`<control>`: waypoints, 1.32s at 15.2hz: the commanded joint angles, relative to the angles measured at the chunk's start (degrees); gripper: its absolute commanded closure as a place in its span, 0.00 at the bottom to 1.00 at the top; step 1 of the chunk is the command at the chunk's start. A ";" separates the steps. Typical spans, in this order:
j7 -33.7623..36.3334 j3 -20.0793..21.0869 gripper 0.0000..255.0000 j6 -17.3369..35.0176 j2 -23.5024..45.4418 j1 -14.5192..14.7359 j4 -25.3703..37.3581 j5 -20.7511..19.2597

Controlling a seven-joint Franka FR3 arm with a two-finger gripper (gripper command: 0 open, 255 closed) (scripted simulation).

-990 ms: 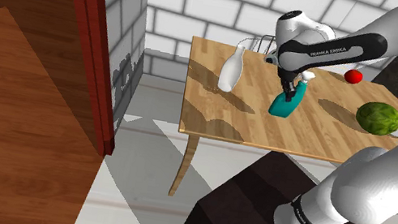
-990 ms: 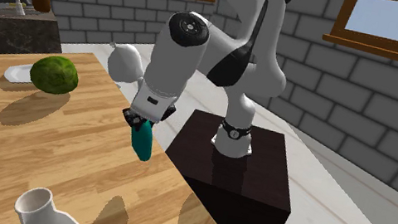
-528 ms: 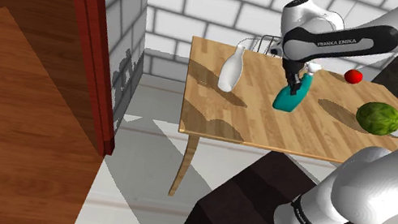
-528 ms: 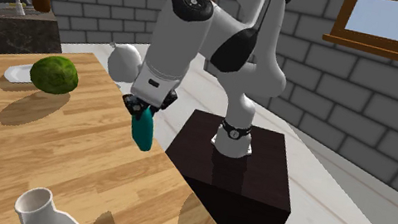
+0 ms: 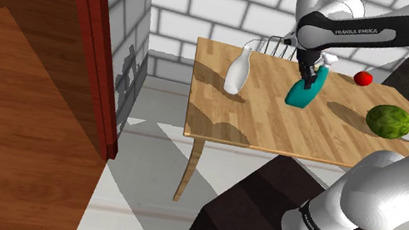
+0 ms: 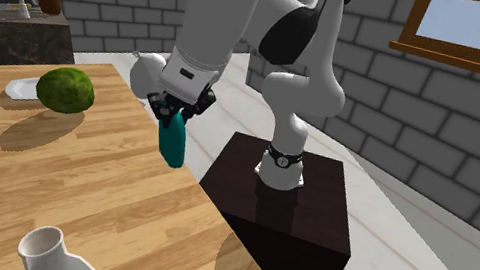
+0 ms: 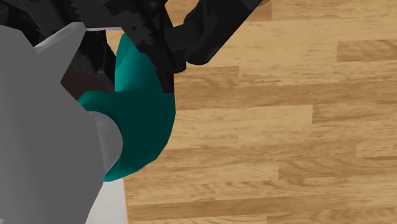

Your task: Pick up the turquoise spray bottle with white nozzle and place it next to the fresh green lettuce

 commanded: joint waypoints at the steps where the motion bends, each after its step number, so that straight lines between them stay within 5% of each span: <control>1: -0.63 0.20 1.00 -1.44 -0.41 0.03 1.14 0.13; 20: -6.26 2.21 1.00 -14.48 -1.60 0.48 14.06 1.19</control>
